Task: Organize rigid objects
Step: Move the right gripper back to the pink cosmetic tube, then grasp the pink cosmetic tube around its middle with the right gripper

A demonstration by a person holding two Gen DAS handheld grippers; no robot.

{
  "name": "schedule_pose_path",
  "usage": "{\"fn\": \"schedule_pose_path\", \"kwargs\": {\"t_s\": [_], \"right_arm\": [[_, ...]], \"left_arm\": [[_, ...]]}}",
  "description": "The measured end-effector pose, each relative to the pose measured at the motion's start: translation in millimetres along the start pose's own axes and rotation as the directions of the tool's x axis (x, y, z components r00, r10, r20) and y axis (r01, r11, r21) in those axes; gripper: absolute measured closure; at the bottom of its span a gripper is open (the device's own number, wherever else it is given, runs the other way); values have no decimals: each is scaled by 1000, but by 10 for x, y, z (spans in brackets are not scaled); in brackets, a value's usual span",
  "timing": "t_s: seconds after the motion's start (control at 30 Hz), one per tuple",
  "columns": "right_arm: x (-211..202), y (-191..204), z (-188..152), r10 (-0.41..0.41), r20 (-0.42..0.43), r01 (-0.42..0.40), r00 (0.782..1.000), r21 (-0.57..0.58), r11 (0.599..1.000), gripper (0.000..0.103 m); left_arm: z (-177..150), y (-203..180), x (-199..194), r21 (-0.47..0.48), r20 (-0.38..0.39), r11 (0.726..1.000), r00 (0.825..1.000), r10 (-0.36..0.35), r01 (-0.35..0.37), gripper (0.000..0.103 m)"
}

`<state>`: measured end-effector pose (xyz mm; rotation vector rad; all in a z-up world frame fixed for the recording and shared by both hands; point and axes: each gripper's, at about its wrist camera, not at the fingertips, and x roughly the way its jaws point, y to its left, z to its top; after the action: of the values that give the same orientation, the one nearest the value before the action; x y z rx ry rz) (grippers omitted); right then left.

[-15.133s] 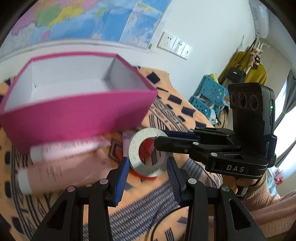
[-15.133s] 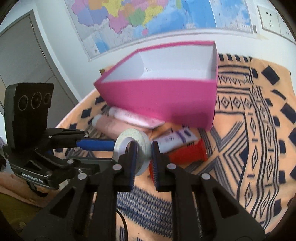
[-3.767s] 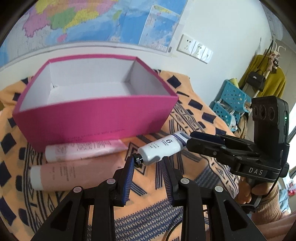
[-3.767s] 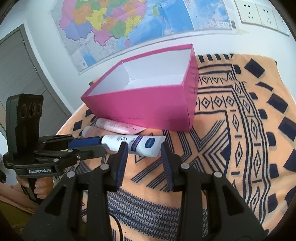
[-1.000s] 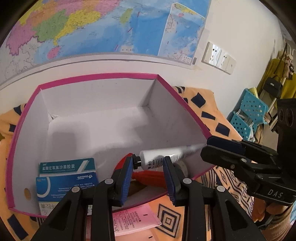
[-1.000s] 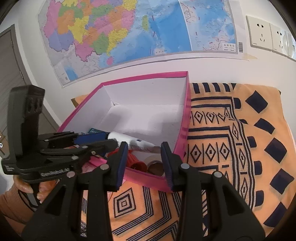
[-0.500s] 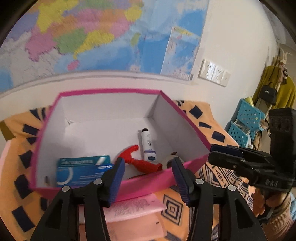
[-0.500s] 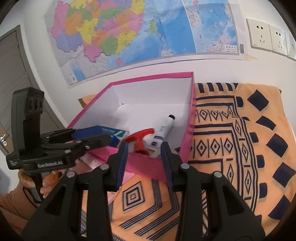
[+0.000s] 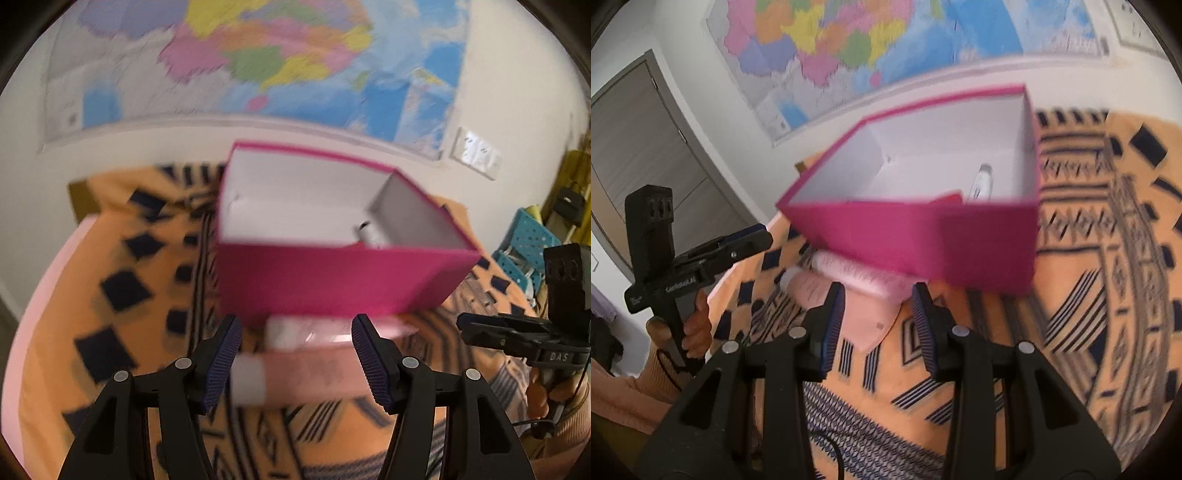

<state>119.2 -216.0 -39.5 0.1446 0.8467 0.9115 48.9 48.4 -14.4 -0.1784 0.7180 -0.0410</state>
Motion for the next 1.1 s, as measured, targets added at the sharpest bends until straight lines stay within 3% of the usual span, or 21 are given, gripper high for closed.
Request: {"fn": "schedule_pose_path", "kwargs": {"t_s": [0.17, 0.4, 1.1], "right_arm": [[215, -9, -147, 20, -58, -18, 998, 37, 999, 63], [439, -38, -236, 16, -107, -9, 994, 65, 998, 63], [651, -19, -198, 4, -112, 7, 994, 95, 995, 62]], "left_arm": [[-215, 113, 96, -31, -66, 999, 998, 14, -16, 39], [-280, 155, 143, -51, -91, 998, 996, 23, -27, 39], [-303, 186, 317, -68, -147, 997, 988, -35, 25, 39]]}}
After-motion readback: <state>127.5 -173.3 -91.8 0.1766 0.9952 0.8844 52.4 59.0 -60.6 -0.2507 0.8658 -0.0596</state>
